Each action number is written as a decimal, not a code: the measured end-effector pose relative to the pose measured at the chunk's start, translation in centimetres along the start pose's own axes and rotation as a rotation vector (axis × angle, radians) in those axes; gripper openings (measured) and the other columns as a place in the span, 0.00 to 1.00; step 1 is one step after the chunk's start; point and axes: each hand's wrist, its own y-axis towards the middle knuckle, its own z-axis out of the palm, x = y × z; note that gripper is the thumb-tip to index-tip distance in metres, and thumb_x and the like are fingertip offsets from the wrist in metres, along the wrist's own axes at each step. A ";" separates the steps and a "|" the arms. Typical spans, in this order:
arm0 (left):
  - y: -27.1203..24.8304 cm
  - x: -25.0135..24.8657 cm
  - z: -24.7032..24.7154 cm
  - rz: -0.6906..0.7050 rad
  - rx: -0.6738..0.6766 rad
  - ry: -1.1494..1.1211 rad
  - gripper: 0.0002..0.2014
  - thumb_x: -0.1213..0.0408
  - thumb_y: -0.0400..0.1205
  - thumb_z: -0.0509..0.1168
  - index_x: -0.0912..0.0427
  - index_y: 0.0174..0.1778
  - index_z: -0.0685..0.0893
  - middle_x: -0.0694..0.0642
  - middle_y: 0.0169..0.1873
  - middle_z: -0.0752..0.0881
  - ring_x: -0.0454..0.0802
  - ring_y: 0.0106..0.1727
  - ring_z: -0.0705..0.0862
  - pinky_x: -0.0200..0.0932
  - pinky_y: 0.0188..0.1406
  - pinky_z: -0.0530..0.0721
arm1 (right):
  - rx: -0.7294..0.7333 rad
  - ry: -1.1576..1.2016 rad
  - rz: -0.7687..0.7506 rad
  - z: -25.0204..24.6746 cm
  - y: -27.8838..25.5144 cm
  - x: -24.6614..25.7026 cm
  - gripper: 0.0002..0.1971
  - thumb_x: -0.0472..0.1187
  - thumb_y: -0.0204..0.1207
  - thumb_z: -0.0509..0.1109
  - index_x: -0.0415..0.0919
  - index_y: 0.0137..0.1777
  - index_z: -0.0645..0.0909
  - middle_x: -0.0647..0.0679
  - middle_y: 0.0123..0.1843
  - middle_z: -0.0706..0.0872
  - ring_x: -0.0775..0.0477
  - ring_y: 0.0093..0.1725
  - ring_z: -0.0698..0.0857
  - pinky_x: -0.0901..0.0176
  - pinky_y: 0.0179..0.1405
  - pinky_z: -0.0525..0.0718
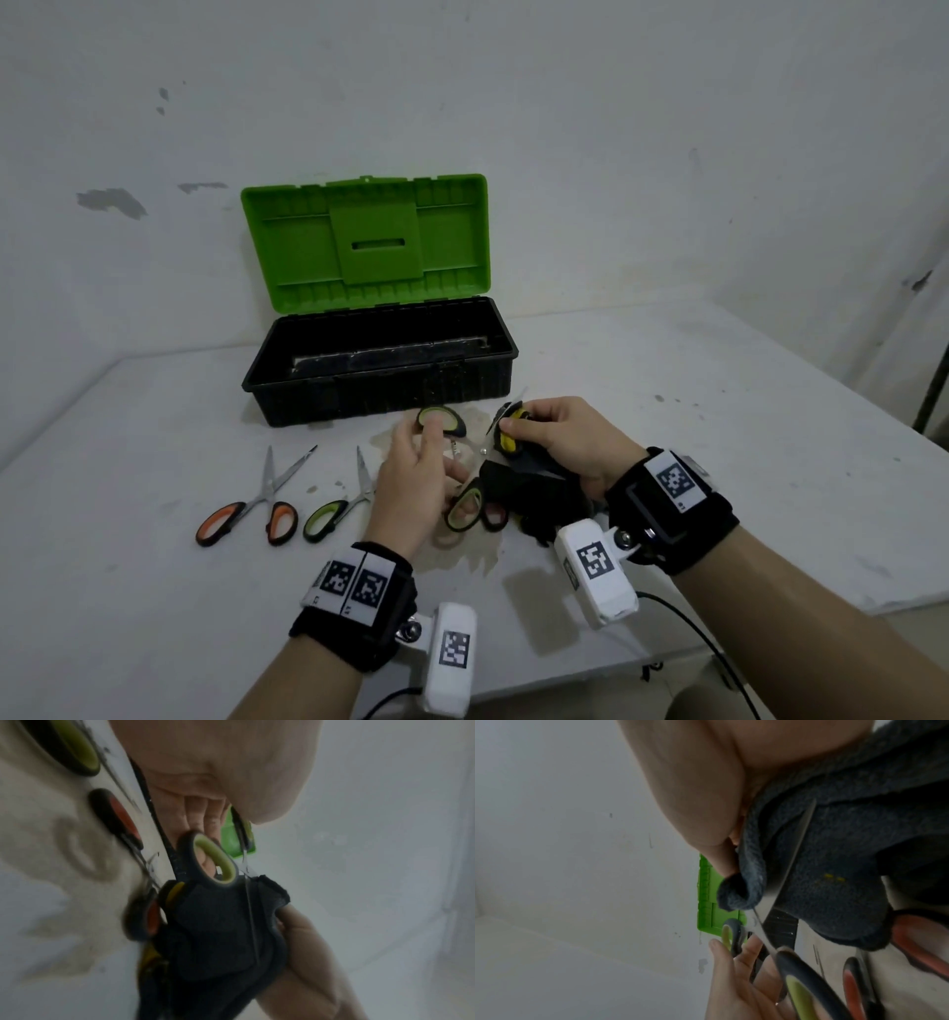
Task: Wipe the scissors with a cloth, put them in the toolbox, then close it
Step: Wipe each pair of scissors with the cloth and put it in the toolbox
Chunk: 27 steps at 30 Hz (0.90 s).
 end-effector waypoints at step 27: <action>-1.3 -1.3 0.6 0.072 -0.089 -0.056 0.18 0.47 0.91 0.50 0.53 0.48 0.78 0.55 0.28 0.80 0.47 0.19 0.75 0.41 0.17 0.76 | -0.113 0.192 0.036 0.6 0.1 0.7 0.06 0.35 0.74 0.77 0.35 0.37 0.87 0.34 0.39 0.88 0.43 0.33 0.88 0.56 0.36 0.88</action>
